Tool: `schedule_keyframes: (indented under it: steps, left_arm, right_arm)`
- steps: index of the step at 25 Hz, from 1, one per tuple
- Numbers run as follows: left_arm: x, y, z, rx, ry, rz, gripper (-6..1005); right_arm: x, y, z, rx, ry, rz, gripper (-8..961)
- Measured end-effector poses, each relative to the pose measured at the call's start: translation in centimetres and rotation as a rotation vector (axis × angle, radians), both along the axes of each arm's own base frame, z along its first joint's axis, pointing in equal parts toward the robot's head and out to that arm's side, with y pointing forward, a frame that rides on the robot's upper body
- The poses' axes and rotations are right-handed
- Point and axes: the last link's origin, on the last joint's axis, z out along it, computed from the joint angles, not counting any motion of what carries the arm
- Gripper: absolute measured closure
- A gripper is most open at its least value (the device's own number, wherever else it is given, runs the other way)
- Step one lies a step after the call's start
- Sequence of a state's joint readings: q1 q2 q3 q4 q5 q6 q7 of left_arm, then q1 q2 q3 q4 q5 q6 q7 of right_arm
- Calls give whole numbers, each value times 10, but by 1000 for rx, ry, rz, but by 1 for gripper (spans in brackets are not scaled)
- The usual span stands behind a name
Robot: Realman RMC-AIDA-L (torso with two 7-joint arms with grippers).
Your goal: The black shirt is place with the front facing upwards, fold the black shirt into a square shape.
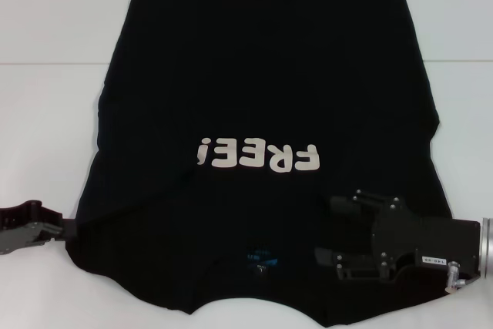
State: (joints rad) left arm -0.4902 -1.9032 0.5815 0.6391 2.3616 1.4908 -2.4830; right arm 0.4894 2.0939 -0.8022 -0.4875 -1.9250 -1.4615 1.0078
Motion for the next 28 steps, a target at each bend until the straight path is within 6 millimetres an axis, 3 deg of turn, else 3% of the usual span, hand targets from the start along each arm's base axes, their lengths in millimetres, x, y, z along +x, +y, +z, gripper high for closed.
schedule_keyframes:
  steps: [5, 8, 14, 19, 24, 28]
  left_arm:
    - [-6, -2, 4, -11, 27, 36, 870]
    - [-7, -2, 8, -9, 37, 52, 675]
    - [-8, -1, 17, -13, 43, 85, 520]
    - [-4, -1, 13, -48, 46, 92, 391]
    - [-1, 0, 11, -57, 40, 95, 189]
    - [-2, 0, 9, -59, 39, 105, 106]
  right_arm:
    - [0, 0, 0, 0, 1, 1, 37]
    - [0, 0, 0, -1, 1, 1, 37]
    - [0, 0, 0, -1, 1, 1, 37]
    - [0, 0, 0, -1, 1, 2, 38]
    - [-1, 0, 0, -1, 1, 3, 37]
    - [-1, 0, 0, -1, 1, 3, 37]
